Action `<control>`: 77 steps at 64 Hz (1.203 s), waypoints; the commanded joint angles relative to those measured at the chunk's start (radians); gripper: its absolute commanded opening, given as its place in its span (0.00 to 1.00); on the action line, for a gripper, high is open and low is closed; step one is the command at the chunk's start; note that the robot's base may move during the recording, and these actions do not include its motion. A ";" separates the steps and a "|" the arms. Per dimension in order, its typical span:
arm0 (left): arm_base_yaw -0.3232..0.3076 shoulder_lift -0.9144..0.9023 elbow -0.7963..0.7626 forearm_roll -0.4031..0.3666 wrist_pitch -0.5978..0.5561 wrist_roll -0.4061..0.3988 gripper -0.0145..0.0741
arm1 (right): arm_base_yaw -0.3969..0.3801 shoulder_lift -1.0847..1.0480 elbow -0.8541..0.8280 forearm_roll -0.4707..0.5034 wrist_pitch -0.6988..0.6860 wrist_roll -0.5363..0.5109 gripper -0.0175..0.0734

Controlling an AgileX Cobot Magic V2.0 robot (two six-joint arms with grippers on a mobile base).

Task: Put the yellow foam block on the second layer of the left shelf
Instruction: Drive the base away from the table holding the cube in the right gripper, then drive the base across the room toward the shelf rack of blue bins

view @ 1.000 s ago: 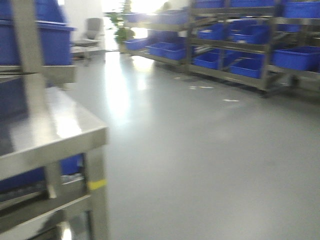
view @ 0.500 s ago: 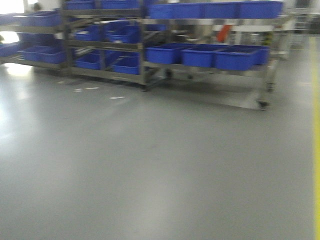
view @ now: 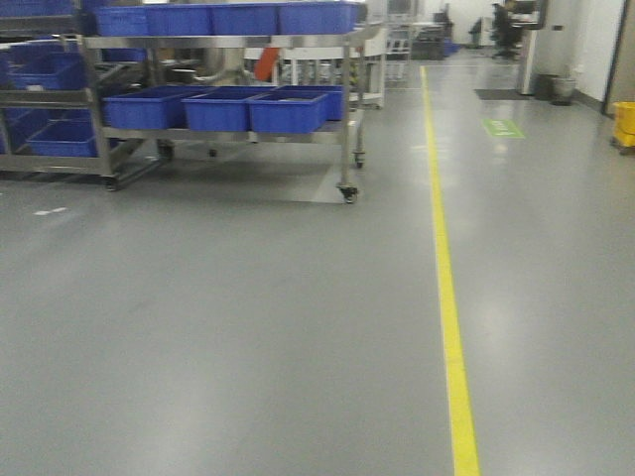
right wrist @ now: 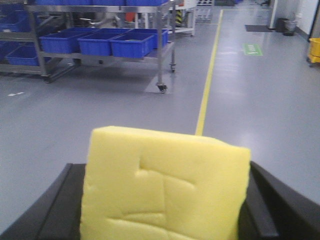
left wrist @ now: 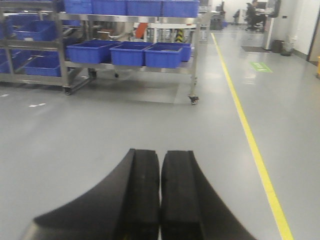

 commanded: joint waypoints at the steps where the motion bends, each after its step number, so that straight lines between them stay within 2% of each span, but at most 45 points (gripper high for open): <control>1: 0.002 -0.015 0.028 -0.007 -0.086 -0.004 0.32 | -0.006 0.018 -0.025 -0.018 -0.086 -0.007 0.49; 77: 0.002 -0.015 0.028 -0.007 -0.086 -0.004 0.32 | -0.006 0.016 -0.025 -0.018 -0.086 -0.007 0.49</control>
